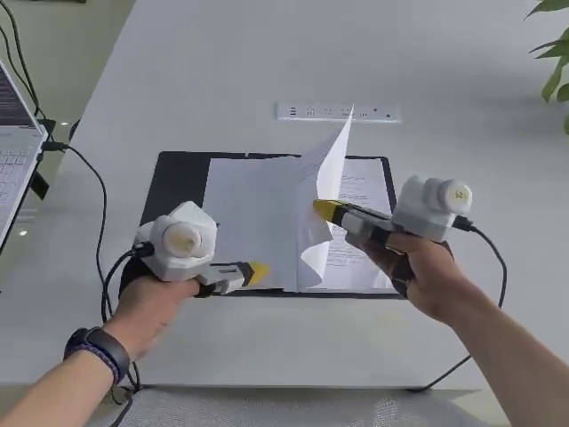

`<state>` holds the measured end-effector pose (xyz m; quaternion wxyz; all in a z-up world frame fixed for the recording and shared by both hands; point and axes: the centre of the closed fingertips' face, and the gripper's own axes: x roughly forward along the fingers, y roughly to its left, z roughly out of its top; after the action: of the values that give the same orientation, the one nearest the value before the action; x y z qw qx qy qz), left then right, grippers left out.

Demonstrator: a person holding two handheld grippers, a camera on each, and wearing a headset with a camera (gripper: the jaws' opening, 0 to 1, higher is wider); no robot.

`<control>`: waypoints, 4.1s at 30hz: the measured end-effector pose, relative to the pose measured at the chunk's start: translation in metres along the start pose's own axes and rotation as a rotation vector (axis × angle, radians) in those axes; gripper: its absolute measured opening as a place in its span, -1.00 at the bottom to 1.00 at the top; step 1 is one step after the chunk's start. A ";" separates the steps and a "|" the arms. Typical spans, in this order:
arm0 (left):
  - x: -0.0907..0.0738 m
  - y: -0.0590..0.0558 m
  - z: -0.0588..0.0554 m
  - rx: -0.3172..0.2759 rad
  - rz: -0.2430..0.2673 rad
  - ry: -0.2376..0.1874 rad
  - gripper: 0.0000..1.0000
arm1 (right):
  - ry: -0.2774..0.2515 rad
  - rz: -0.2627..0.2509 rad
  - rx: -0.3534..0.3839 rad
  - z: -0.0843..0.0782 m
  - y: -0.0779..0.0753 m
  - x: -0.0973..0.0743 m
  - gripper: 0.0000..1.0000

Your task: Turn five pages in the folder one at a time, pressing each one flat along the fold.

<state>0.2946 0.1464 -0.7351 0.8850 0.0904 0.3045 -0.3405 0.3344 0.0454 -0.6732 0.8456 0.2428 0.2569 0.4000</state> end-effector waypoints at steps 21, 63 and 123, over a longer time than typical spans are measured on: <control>-0.051 0.032 -0.031 -0.085 0.082 -0.020 0.43 | 0.125 0.123 -0.034 -0.034 0.057 0.069 -1.00; -0.065 0.033 -0.061 -0.199 0.098 -0.011 0.44 | 0.418 0.046 0.071 -0.132 0.023 0.154 -1.00; 0.010 0.039 -0.079 -0.101 0.038 0.107 -0.52 | 0.299 -0.014 0.038 -0.080 -0.015 0.075 -0.87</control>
<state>0.2881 0.1990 -0.8061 0.8772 0.0693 0.3665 -0.3025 0.3333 0.1139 -0.7608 0.7958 0.1948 0.3894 0.4207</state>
